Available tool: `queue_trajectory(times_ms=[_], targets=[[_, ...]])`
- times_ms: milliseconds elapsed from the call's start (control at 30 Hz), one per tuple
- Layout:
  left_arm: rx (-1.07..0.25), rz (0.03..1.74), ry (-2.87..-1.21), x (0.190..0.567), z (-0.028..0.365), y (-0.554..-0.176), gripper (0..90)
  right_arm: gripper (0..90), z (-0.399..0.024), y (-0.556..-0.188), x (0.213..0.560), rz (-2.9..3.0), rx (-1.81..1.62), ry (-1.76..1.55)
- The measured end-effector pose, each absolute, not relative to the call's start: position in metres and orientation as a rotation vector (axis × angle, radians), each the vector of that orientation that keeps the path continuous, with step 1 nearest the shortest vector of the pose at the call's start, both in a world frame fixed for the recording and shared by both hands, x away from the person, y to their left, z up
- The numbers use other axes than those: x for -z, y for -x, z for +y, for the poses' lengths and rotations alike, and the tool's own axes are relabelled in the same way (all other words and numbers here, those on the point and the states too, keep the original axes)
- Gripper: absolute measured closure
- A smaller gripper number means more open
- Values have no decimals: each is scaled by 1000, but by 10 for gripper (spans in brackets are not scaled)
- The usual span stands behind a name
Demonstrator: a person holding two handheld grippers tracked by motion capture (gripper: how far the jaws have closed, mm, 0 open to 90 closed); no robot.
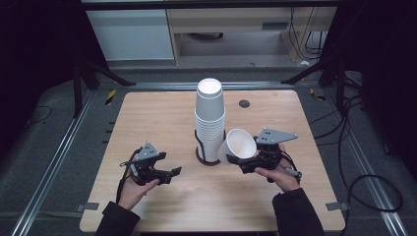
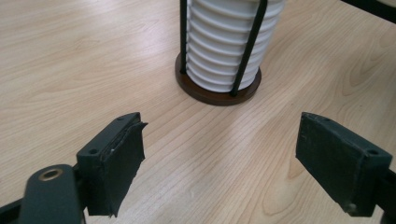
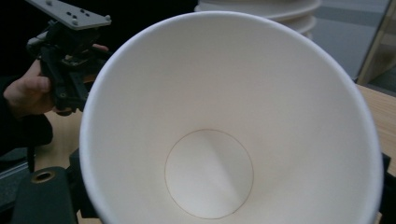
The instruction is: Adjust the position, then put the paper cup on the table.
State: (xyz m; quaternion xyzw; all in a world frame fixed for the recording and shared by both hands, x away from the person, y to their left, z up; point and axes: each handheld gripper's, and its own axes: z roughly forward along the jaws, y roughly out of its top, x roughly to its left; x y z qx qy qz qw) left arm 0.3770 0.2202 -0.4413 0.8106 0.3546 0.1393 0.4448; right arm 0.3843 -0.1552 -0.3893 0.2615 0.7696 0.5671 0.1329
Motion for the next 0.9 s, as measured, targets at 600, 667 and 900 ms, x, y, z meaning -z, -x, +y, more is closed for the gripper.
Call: queue_trajectory(times_ms=[600, 667, 900], targets=[[-392, 982, -1994, 447, 236, -386, 144, 147, -197, -404, 398, 2080, -1366, -1038], [-399, 990, -1988, 447, 238, -386, 144, 147, -202, -406, 399, 2053, -1336, -1070], [-410, 1002, -1992, 448, 241, -387, 143, 146, -220, -413, 404, 1990, -1201, -1172]])
